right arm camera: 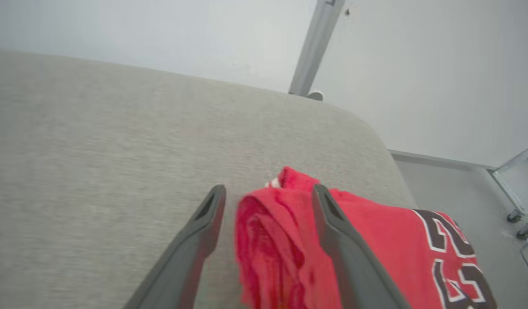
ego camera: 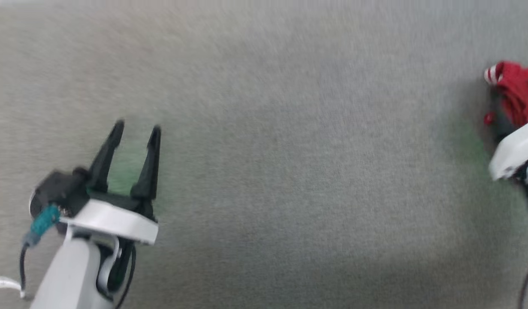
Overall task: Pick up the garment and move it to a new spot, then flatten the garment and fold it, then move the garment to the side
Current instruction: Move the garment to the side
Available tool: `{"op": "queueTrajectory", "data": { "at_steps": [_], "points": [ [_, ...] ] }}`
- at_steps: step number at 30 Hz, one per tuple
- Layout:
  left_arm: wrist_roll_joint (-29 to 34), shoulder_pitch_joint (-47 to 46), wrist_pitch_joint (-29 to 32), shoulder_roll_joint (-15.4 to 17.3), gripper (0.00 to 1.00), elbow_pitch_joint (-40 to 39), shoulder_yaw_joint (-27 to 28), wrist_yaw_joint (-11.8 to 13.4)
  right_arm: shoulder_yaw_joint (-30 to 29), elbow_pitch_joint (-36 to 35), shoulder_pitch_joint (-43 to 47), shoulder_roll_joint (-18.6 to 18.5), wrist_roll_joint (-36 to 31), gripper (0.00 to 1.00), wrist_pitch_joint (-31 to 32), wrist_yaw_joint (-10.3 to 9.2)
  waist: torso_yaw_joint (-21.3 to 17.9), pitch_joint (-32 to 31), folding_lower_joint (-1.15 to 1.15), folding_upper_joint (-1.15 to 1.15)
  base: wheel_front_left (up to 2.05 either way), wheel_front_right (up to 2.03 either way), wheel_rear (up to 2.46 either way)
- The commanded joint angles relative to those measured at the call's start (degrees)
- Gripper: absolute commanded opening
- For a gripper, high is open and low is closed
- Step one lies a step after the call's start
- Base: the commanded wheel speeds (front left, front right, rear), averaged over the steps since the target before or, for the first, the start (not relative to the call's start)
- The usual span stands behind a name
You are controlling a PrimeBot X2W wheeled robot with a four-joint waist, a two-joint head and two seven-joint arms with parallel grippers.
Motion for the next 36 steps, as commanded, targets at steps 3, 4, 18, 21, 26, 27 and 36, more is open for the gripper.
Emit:
{"op": "queueTrajectory", "data": {
  "at_steps": [3, 4, 18, 21, 26, 27, 36],
  "points": [
    [0.0, 5.2, -0.3, -1.4, 1.0, 2.3, 2.2, 0.1, 3.8, 0.4, 4.0, 2.5, 2.7, 1.0, -5.5, -0.15, 4.7, -8.3, 0.0, 0.0, 0.0, 0.0, 0.0],
    [0.0, 6.2, -0.3, -1.5, 1.0, 2.8, 2.7, 0.1, 4.6, 0.7, 4.8, 3.1, 3.2, 1.0, -6.8, -0.15, 5.1, -9.4, 0.0, 0.0, 0.0, 0.0, 0.0],
    [1.4, 18.1, -0.3, -3.1, 1.0, 2.5, 9.5, 0.1, 6.7, -5.9, 16.9, 6.0, 9.6, 1.0, -13.9, -0.15, 6.7, -18.7, 0.0, 0.0, 0.0, 0.0, 0.0],
    [1.9, 20.2, -0.3, -3.8, 1.0, 0.8, 10.6, 0.1, 5.7, -9.4, 20.1, 5.7, 10.3, 1.0, -13.4, -0.15, 6.5, -19.8, 0.0, 0.0, 0.0, 0.0, 0.0],
    [2.5, 23.3, -0.3, -4.3, 1.0, -2.0, 11.9, 0.1, 1.7, -15.0, 25.8, 5.9, 10.4, 1.0, -11.7, -0.15, 6.4, -21.1, 0.0, 0.0, 0.0, 0.0, 0.0],
    [2.6, 23.8, -0.3, -4.4, 1.0, -2.6, 12.1, 0.1, 0.7, -16.2, 26.8, 6.1, 10.3, 1.0, -11.4, -0.14, 6.4, -21.2, 0.0, 0.0, 0.0, 0.0, 0.0],
    [3.8, 28.0, -0.3, -5.2, 1.0, -6.4, 13.7, 0.1, -4.3, -24.7, 34.1, 9.1, 10.0, 1.0, -6.9, -0.14, 6.7, -22.2, 0.0, 0.0, 0.0, 0.0, 0.0]
  ]
}}
